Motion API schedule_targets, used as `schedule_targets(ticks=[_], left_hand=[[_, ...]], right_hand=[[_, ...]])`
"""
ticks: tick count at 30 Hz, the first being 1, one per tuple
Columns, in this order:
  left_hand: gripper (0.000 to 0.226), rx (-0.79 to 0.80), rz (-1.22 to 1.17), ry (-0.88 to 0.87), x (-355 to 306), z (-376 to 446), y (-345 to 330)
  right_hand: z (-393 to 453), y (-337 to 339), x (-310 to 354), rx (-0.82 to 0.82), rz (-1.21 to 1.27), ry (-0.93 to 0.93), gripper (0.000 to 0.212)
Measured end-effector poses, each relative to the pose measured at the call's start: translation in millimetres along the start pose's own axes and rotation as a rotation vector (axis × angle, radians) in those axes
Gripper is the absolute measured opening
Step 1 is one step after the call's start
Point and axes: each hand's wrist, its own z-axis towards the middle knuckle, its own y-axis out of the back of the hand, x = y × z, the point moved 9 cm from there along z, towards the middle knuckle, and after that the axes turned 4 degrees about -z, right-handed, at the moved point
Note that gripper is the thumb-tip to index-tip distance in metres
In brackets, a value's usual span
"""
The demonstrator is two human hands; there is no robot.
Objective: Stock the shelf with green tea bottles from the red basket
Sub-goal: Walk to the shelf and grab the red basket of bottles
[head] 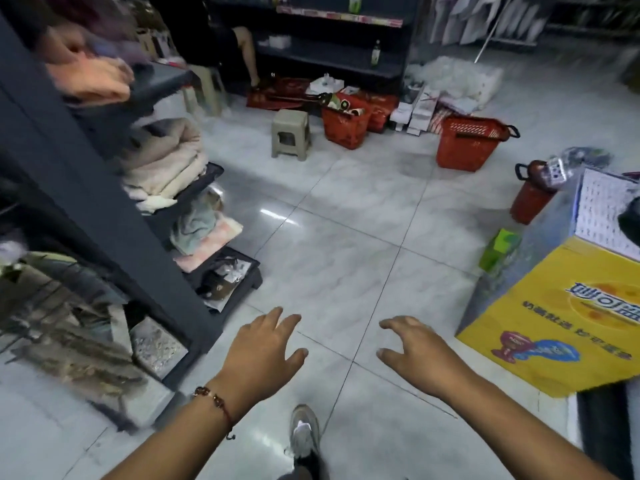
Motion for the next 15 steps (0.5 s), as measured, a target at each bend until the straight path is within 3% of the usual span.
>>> schedule_targets(ticks=[9, 15], left_hand=[[0.068, -0.073, 0.082, -0.061, 16, 209, 150], [0.069, -0.105, 0.093, -0.015, 21, 339, 212]], right_hand=[[187, 137, 47, -0.087, 0.044, 0.034, 0.055], [312, 215, 49, -0.150, 0.073, 0.085, 0.055]])
